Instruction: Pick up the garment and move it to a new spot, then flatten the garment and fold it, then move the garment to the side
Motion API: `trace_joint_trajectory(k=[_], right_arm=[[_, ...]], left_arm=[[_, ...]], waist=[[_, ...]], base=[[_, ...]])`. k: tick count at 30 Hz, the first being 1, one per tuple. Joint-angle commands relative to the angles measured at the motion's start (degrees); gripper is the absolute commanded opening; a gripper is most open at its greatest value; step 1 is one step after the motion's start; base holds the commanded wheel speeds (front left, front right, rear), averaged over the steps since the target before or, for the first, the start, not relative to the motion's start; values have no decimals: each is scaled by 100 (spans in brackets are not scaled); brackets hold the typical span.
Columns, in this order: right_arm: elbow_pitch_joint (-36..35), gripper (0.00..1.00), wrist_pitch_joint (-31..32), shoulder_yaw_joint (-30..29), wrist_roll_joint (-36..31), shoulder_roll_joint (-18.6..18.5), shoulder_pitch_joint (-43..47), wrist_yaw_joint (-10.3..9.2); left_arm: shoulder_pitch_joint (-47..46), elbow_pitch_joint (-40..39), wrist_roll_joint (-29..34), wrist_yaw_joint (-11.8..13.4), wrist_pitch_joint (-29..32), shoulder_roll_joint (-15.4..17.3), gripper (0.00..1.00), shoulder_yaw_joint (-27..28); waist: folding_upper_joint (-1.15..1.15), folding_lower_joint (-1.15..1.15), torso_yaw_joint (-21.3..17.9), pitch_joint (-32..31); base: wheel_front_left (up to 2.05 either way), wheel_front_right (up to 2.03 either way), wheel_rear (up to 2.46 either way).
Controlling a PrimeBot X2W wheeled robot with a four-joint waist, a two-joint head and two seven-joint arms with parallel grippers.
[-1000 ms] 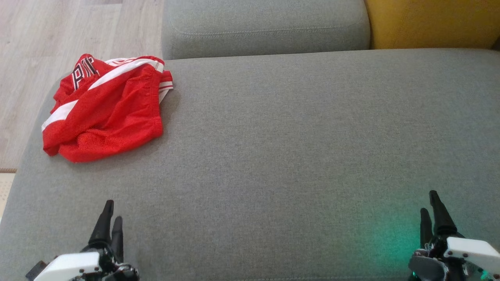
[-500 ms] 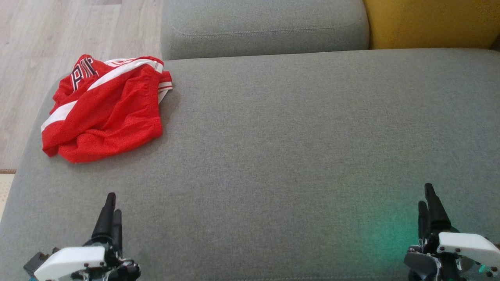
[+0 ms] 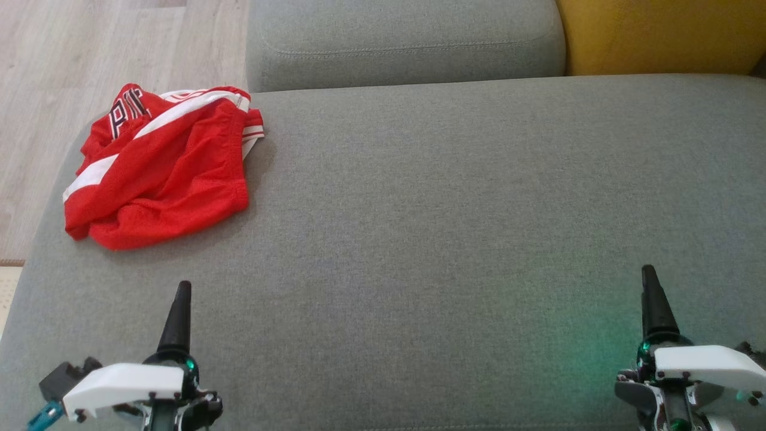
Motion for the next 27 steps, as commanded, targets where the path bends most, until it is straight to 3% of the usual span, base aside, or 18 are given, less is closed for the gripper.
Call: trace_joint_trajectory(k=[1,27], right_arm=[[-252,100,-93,70,-176,-36,-259,13],[-679,100,-532,670,-2225,-49,-273,23]], left_arm=[[-267,-276,168,50,-60,62,100,3],[-216,-653,2655,472,-495,82,100,-540]], waist=[[0,0,2,0],[0,0,-32,-20]], base=[[0,0,0],[0,0,0]])
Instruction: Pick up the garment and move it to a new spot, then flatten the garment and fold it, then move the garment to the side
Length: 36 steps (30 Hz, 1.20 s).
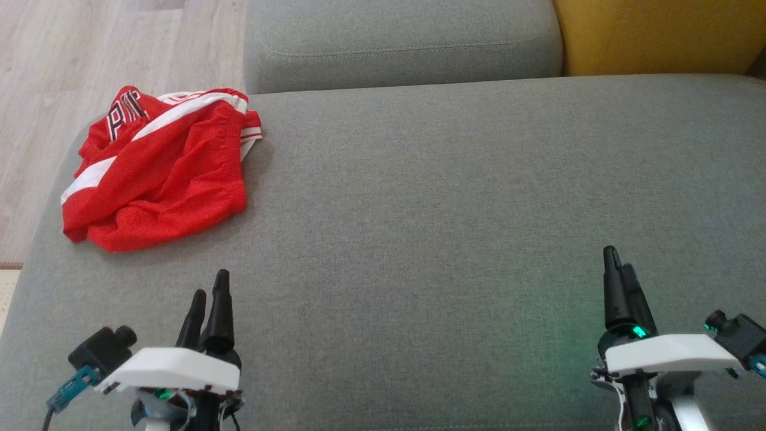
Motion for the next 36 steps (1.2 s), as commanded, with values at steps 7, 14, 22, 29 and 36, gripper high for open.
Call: trace_joint_trajectory(k=[7,14,22,29,36], right_arm=[[-271,100,-190,275,-686,-48,-302,25],[-289,100,-309,440,-1219,-51,-335,28],[-200,100,-443,615,-1851,-55,-389,31],[-188,100,-562,719,-2384,-59,-431,33],[-196,100,-680,745,-2912,-62,-453,36]], left_arm=[[-199,-301,694,105,-202,77,100,-35],[-174,-308,1283,186,-319,82,100,-110],[-143,-346,1855,308,-453,89,100,-236],[-102,-362,2328,420,-570,94,100,-272],[-73,-367,2800,468,-687,100,100,-301]], waist=[[0,0,2,-8],[0,0,-9,-21],[0,0,-34,-27],[0,0,-52,-23],[0,0,-47,-28]], base=[[0,0,0],[0,0,0],[0,0,0],[0,0,0],[0,0,0]])
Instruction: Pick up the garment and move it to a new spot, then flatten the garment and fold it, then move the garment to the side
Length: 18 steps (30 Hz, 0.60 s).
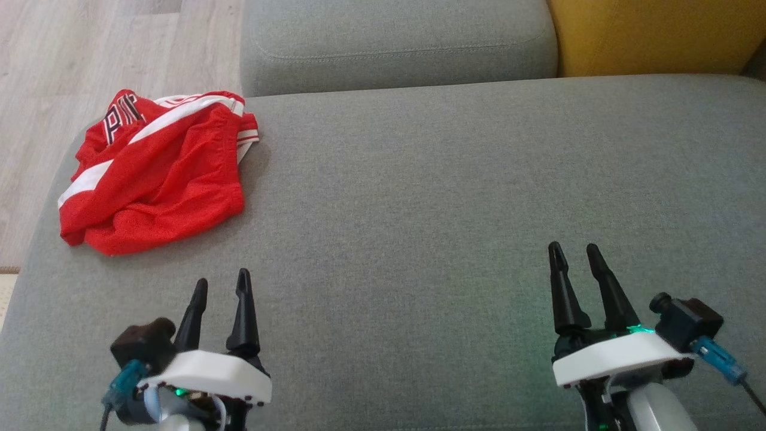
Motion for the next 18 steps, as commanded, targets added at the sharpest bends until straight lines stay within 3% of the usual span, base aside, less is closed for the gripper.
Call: trace_joint_trajectory(k=[1,18], right_arm=[[-204,100,-110,150,-225,-47,-308,35],[-11,100,-398,153,-1474,-56,-381,41]], left_arm=[[-115,-225,227,43,-102,77,100,92],[-86,-255,1312,169,-387,91,100,-90]], waist=[[0,0,3,-3],[0,0,-23,-2]], base=[[0,0,0],[0,0,0]])
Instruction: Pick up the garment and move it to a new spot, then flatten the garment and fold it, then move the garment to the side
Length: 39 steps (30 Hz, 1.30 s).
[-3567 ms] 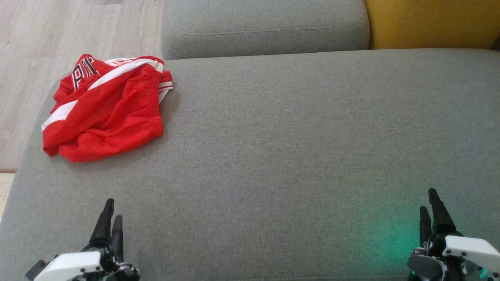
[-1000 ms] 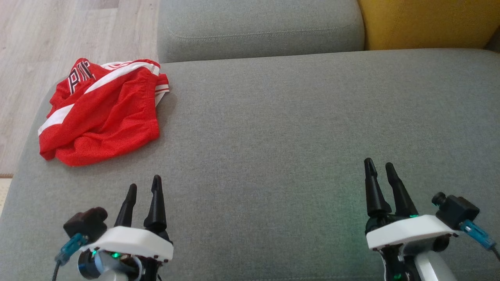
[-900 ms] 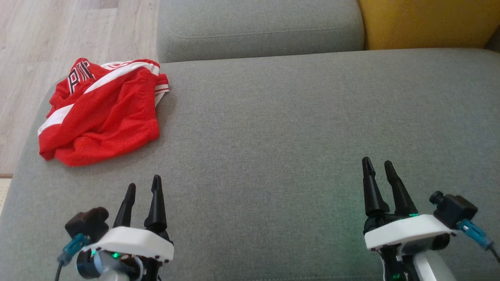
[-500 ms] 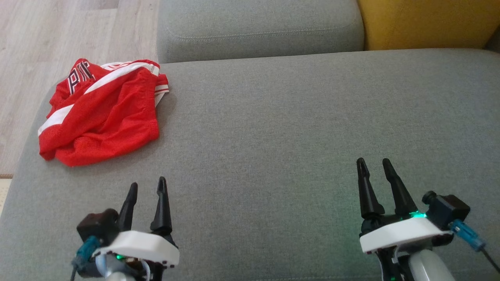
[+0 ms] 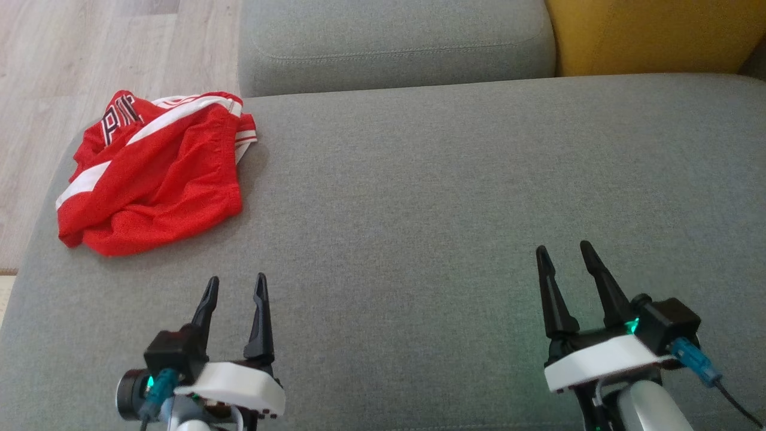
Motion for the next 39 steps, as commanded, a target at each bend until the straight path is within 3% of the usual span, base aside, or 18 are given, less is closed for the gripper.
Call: trace_joint_trajectory(k=[1,8,39], right_arm=[[-177,100,-110,158,-153,-50,-315,42],[-159,100,-228,234,-625,-53,-351,44],[-61,100,-228,22,-644,-53,-265,44]], left_arm=[[-179,-222,158,55,-82,66,100,144],[-165,-254,600,123,-200,72,100,70],[-76,-42,300,81,-200,72,100,218]], waist=[[0,0,0,0],[0,0,1,-7],[0,0,20,-60]], base=[[0,0,0],[0,0,0],[0,0,0]])
